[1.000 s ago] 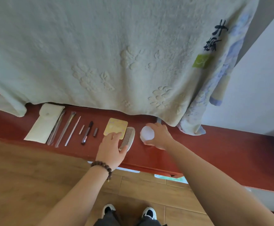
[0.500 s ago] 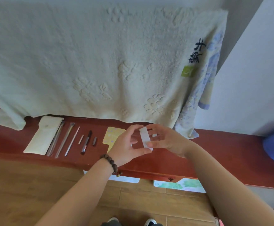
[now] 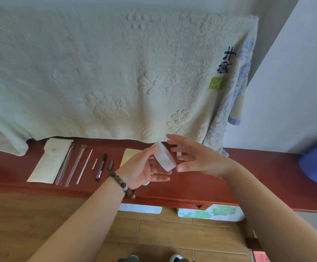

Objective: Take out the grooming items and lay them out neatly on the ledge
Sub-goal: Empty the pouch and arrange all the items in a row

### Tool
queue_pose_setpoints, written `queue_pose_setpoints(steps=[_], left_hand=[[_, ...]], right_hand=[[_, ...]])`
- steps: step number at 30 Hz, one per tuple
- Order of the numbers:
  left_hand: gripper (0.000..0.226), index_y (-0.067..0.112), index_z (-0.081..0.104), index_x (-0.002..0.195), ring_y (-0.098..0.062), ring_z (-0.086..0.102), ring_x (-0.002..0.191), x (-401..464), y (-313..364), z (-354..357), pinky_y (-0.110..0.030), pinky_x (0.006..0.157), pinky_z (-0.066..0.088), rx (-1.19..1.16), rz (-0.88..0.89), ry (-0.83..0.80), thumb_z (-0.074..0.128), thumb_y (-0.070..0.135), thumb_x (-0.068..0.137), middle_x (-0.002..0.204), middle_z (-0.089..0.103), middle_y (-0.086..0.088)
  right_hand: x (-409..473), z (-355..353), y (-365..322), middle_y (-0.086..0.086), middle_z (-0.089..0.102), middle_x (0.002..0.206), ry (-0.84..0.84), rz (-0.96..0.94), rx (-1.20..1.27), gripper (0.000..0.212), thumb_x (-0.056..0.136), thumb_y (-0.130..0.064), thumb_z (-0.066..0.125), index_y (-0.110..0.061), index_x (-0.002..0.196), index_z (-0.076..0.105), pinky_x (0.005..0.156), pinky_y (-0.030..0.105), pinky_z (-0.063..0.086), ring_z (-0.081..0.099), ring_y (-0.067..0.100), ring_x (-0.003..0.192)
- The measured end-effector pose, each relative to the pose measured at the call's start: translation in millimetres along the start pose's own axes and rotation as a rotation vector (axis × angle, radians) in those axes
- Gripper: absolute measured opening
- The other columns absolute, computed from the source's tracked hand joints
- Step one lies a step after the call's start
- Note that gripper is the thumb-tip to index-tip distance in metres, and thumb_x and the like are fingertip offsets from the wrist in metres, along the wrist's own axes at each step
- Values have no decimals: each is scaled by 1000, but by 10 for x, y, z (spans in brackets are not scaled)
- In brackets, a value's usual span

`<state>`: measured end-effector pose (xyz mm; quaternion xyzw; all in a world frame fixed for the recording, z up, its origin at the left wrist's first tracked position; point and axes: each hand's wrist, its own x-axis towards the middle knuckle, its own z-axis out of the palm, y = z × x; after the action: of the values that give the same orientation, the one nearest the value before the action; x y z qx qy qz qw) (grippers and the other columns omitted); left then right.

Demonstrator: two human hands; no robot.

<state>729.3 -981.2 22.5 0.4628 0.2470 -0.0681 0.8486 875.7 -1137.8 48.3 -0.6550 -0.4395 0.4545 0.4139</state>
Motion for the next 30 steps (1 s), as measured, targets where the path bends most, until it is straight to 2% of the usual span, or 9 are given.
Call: queue_pose_setpoints(steps=[4, 9, 12, 16, 19, 23, 25, 28, 30], left_hand=[[78, 6, 53, 128, -31, 66, 82, 64, -51, 4, -58, 92, 48, 36, -61, -91, 61, 59, 71, 105, 63, -23], [77, 2, 54, 126, -38, 65, 101, 68, -51, 1, -57, 92, 49, 70, -61, -99, 51, 62, 78, 115, 64, -25], [84, 6, 50, 129, -40, 60, 112, 71, -41, -80, -60, 89, 49, 71, 22, -114, 70, 60, 67, 125, 60, -22], [90, 8, 46, 127, -41, 61, 110, 79, -48, -96, -59, 86, 51, 101, 74, -104, 87, 43, 55, 126, 59, -21], [87, 7, 47, 123, -41, 63, 107, 70, -48, -81, -57, 86, 52, 99, 91, -84, 88, 39, 54, 122, 61, -23], [92, 6, 44, 129, -41, 60, 111, 57, -79, -134, -58, 89, 49, 57, 107, -122, 89, 38, 55, 124, 59, -23], [93, 6, 43, 132, -39, 60, 111, 58, -94, -169, -61, 91, 47, 19, 115, -156, 88, 37, 57, 119, 60, -20], [81, 11, 50, 130, -36, 59, 111, 24, -100, -198, -63, 94, 44, -62, 150, -268, 87, 34, 62, 116, 61, -15], [71, 15, 55, 127, -33, 60, 109, -2, -112, -193, -60, 94, 46, -89, 174, -321, 85, 33, 64, 116, 62, -14]], right_hand=[[45, 58, -86, -8, 53, 134, 24, -16, 9, 71, 77, -22, 76, -34, 138, 43, 104, 38, 45, 54, 9, 120], [64, 32, -110, -11, 63, 120, 57, -2, -28, 53, 76, -26, 75, -31, 126, 56, 97, 43, 49, 61, 14, 109], [96, 25, -96, -14, 64, 114, 102, 7, -54, 48, 75, -34, 74, -35, 121, 60, 98, 46, 48, 62, 16, 103], [151, 34, -68, -8, 64, 115, 114, 22, -39, 45, 74, -42, 75, -37, 117, 62, 96, 50, 49, 63, 26, 102], [193, 25, -70, -5, 65, 116, 83, 32, -45, 43, 77, -39, 73, -34, 118, 63, 95, 48, 50, 63, 29, 101], [195, -45, -102, 0, 65, 118, 62, 58, 68, 48, 76, -33, 68, -23, 123, 62, 84, 29, 52, 65, 19, 104], [194, -109, -89, 5, 65, 120, 57, 82, 167, 48, 77, -33, 64, -20, 124, 62, 84, 26, 51, 64, 18, 107], [208, -212, -23, 20, 60, 126, 95, 130, 385, 48, 85, -34, 57, -10, 126, 58, 94, 44, 50, 60, 33, 113], [224, -232, 17, 26, 56, 128, 192, 170, 558, 45, 92, -31, 53, -2, 127, 53, 93, 54, 50, 59, 40, 112]])
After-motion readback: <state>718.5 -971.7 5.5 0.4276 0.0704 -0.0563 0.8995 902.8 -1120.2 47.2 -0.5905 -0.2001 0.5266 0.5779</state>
